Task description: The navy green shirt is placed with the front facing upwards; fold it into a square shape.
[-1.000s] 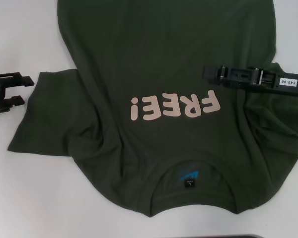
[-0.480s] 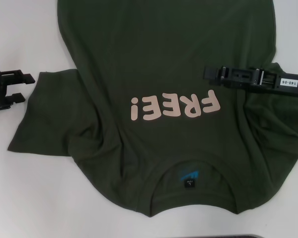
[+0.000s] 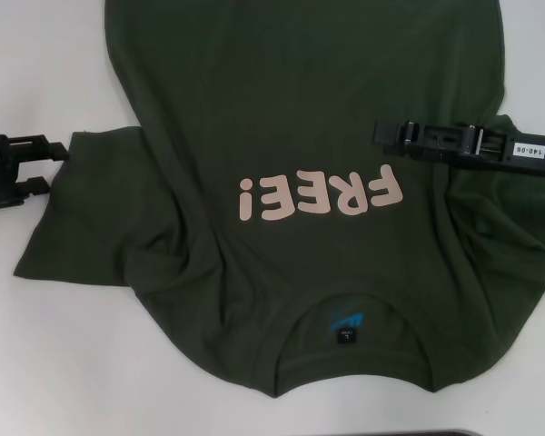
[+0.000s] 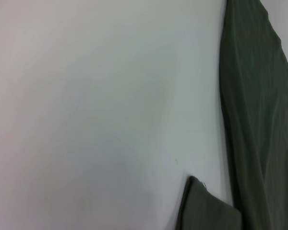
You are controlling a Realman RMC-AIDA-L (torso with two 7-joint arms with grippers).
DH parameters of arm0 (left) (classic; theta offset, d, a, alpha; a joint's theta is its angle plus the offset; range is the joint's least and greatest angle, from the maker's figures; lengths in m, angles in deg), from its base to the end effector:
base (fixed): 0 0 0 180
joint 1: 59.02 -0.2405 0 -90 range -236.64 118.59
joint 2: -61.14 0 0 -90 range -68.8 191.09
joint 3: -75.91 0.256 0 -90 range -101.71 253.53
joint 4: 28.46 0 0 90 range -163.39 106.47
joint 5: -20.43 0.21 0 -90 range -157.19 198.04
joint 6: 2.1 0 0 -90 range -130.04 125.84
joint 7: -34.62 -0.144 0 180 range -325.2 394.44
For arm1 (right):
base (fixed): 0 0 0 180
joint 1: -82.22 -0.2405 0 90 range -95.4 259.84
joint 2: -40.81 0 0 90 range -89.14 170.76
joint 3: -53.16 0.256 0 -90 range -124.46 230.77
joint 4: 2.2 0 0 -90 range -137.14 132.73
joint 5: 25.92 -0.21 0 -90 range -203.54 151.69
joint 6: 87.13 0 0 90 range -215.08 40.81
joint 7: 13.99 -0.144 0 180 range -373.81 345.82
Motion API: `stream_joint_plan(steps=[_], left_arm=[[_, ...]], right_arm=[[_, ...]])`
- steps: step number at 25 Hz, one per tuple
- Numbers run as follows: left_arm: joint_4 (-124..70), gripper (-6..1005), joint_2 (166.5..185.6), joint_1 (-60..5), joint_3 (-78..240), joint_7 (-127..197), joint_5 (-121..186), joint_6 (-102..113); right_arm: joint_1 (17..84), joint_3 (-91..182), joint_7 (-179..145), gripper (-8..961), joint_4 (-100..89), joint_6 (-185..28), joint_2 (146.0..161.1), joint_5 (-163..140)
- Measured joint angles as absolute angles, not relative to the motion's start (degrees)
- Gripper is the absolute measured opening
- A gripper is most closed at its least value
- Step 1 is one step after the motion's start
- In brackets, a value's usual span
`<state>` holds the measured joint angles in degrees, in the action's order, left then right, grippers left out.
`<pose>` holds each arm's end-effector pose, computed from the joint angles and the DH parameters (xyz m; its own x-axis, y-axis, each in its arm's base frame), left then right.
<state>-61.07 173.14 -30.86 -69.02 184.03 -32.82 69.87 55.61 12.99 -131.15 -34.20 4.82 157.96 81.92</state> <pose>-0.3574 0.3376 0.0410 -0.2606 0.8228 0.5050 0.9651 0.2356 0.1141 0.2793 0.3085 0.0035 0.1994 -0.8354 -0.5122 -0.8564 -0.4026 0.3232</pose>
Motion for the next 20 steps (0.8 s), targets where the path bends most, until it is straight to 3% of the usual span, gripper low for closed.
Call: stream_joint_plan(steps=[20], left_arm=[[-60.8, 653, 173.21, -30.55, -69.03, 183.94, -32.74, 70.28]], right_arm=[[55.77, 12.99, -131.15, 857, -34.19, 5.03, 157.88, 81.92]])
